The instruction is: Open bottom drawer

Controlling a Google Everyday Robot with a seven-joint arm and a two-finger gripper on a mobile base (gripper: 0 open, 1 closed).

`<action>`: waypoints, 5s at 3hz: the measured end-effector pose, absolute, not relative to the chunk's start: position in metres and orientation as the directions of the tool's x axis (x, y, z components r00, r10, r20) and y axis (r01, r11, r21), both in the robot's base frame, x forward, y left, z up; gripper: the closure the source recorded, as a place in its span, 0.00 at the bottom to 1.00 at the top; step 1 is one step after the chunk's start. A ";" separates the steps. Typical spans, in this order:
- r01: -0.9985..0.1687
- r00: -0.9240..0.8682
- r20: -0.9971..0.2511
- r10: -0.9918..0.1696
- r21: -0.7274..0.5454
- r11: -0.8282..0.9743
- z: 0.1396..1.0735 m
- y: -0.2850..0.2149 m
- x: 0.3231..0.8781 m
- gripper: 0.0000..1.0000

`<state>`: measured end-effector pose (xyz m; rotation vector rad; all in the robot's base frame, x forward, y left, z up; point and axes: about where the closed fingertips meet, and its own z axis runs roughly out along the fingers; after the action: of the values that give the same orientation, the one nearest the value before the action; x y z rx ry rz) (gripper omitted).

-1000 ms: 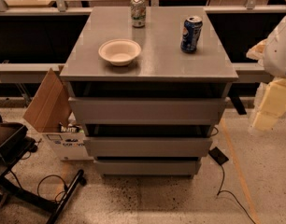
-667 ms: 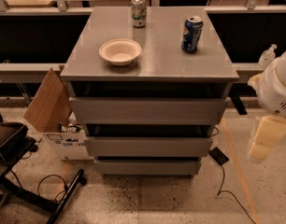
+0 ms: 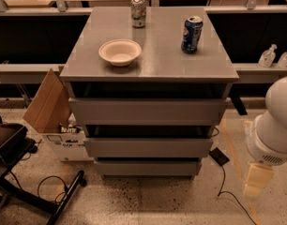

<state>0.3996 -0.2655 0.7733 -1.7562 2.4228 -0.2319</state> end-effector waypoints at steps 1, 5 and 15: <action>-0.936 -0.299 -0.027 -0.954 -0.186 0.299 0.710 -0.274 0.395 0.00; -0.980 -0.181 -0.135 -0.974 -0.062 0.191 0.537 -0.209 0.407 0.00; -0.989 -0.085 -0.100 -0.991 -0.109 0.095 0.258 -0.127 0.572 0.00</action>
Offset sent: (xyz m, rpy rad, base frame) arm -0.0050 -0.0077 -0.0521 0.0051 0.0202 0.0073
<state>0.5721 -0.1268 0.2577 -2.0187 2.2104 -0.0199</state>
